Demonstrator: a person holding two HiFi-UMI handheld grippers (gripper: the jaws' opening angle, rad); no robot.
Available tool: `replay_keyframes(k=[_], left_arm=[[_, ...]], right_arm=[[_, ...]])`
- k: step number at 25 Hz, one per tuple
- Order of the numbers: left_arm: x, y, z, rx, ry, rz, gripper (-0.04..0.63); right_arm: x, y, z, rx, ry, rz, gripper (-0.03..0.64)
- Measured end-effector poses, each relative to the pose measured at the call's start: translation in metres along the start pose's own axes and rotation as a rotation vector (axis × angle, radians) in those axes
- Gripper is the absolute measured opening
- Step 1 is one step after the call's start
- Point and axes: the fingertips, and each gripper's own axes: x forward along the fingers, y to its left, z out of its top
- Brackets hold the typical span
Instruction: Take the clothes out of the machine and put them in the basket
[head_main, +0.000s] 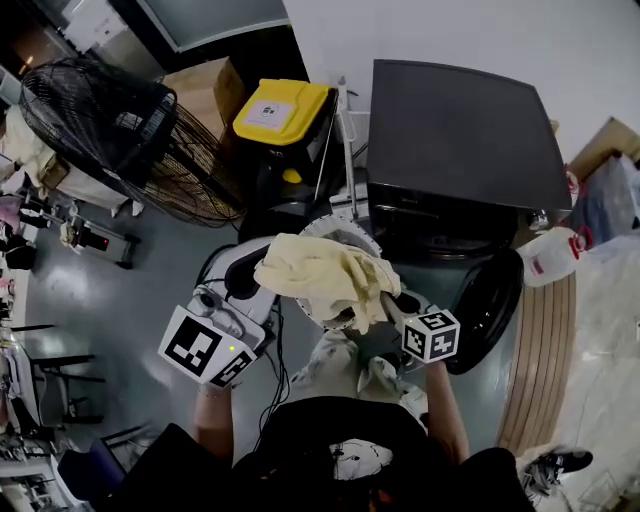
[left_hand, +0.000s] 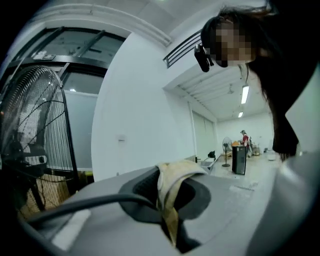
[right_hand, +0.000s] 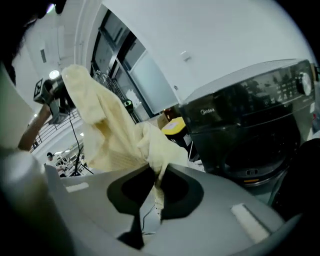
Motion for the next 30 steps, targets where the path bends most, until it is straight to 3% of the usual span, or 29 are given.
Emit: replay_keyframes(k=[9, 17, 24, 30], left_arm=[[0.005, 0.063, -0.092, 0.086, 0.219, -0.001, 0.0], [0.025, 0.092, -0.164, 0.07, 0.33, -0.033, 0.0], [0.038, 0.1, -0.235, 0.029, 0.457, -0.064, 0.0], [0.043, 0.103, -0.303, -0.036, 0.594, -0.079, 0.002]], right_arm=[[0.012, 0.079, 0.109, -0.102, -0.169, 0.084, 0.058], [0.037, 0.117, 0.151, -0.119, -0.285, 0.138, 0.058], [0.08, 0.124, 0.147, -0.141, -0.255, 0.139, 0.058], [0.14, 0.09, 0.105, -0.183, -0.074, 0.038, 0.058]])
